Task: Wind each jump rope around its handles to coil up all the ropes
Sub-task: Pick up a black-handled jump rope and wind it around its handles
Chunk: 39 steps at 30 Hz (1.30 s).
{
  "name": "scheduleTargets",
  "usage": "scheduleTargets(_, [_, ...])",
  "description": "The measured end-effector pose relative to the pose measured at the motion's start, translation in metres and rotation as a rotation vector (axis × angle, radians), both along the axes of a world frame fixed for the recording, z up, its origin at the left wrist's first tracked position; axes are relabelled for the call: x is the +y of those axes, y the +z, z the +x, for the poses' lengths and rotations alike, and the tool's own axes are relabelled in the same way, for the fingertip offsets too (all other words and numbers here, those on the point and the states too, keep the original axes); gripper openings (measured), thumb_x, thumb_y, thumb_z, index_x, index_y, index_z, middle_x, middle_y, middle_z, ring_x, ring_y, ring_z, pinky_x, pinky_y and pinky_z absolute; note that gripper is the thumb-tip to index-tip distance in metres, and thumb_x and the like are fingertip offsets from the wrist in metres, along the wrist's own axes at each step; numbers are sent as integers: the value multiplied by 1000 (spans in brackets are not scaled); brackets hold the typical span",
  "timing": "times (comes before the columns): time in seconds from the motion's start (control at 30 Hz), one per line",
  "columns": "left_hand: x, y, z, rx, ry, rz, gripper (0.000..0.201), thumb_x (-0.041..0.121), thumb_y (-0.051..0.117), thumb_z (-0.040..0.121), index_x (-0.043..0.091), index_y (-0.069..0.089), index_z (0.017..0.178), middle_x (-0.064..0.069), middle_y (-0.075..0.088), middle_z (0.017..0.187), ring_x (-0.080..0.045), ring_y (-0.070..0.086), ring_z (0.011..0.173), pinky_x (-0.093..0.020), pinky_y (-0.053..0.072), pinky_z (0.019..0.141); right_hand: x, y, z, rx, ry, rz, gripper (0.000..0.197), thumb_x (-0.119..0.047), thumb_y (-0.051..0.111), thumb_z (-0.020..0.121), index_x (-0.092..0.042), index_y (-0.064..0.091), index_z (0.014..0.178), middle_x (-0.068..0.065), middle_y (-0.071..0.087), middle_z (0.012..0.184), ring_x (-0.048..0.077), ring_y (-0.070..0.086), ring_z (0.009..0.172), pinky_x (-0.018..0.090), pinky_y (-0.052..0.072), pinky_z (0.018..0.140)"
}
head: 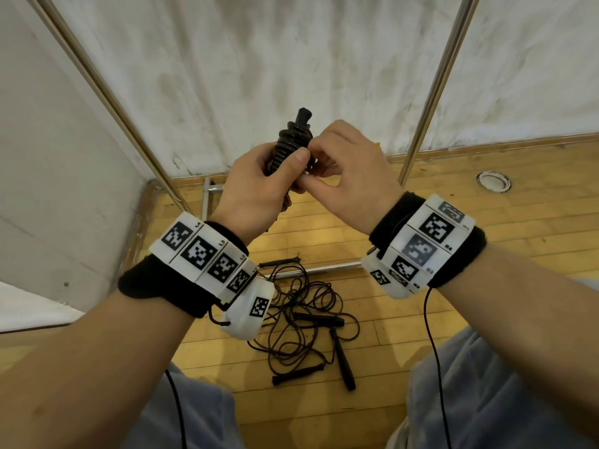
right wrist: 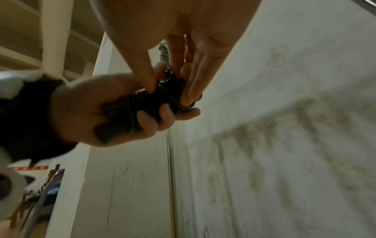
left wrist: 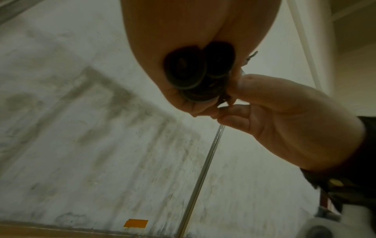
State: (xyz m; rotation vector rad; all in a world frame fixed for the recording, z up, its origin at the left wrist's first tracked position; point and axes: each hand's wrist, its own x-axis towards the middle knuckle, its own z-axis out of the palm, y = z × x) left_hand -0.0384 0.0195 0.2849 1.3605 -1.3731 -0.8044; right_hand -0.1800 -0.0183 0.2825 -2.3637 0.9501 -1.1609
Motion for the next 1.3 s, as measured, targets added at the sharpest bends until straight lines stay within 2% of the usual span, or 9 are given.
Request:
scheduleTargets(0.17, [-3, 8, -2, 148, 88, 85, 42, 46, 40, 99, 11, 62, 96, 2, 65, 57, -11, 55, 45, -22, 44, 43, -3, 3, 2, -33, -7, -78, 14, -14, 68, 79, -3, 63, 86, 5, 53, 89, 19, 59, 71, 36, 55, 66])
scheduleTargets(0.5, [-1, 6, -10, 255, 73, 153, 41, 32, 29, 103, -1, 45, 120, -8, 53, 64, -16, 46, 50, -25, 40, 46, -2, 1, 2, -47, -59, -121, 10, -12, 66, 81, -2, 64, 79, 9, 62, 84, 24, 59, 73, 42, 53, 65])
scheduleTargets(0.67, [2, 6, -9, 148, 101, 122, 16, 26, 32, 101, 21, 46, 101, -3, 53, 67, -5, 46, 43, -22, 39, 41, 2, -2, 5, -3, -22, -144, 13, -9, 64, 81, 0, 70, 89, 15, 62, 88, 25, 62, 72, 40, 56, 66])
scheduleTargets(0.77, [4, 3, -9, 114, 69, 90, 17, 24, 31, 102, 20, 45, 109, -2, 52, 72, -5, 45, 46, -24, 38, 42, 2, -1, 6, 7, -34, -151, 13, -8, 64, 78, -1, 72, 86, 15, 62, 83, 26, 62, 68, 42, 56, 64])
scheduleTargets(0.87, [4, 2, -8, 94, 44, 39, 20, 18, 30, 103, 19, 42, 118, -1, 54, 80, -6, 46, 55, -25, 41, 49, -1, 1, 7, -28, -6, 1, 11, -9, 65, 79, -4, 73, 85, 8, 59, 86, 20, 62, 74, 35, 56, 71])
scheduleTargets(0.97, [2, 2, -7, 32, 24, -27, 26, 15, 33, 103, 18, 35, 129, -1, 57, 107, -9, 54, 82, -26, 45, 72, -4, 5, 8, -168, -3, 319, 4, -17, 69, 81, -20, 71, 78, -3, 54, 90, 2, 58, 79, 16, 47, 75])
scheduleTargets(1.1, [0, 4, -2, 9, 27, -44, 45, 26, 43, 94, 12, 34, 136, -3, 56, 125, -17, 56, 109, -36, 48, 90, -3, 3, 11, -421, 28, 659, 13, -16, 66, 85, -24, 71, 76, -2, 64, 82, 15, 63, 72, 35, 56, 75])
scheduleTargets(1.17, [0, 5, 0, 16, 8, -39, 53, 28, 46, 86, 12, 36, 136, -5, 56, 126, -23, 56, 114, -42, 47, 97, -2, 1, 12, -493, 56, 756, 12, -12, 64, 86, -16, 71, 77, -4, 66, 69, 12, 60, 61, 32, 56, 67])
scheduleTargets(1.3, [0, 4, 0, -39, 1, -23, 53, 34, 47, 84, 15, 42, 134, -14, 55, 125, -36, 55, 112, -50, 46, 93, -5, -1, 15, -550, 5, 815, 17, -10, 63, 84, -10, 67, 68, -6, 53, 47, 14, 55, 49, 28, 52, 56])
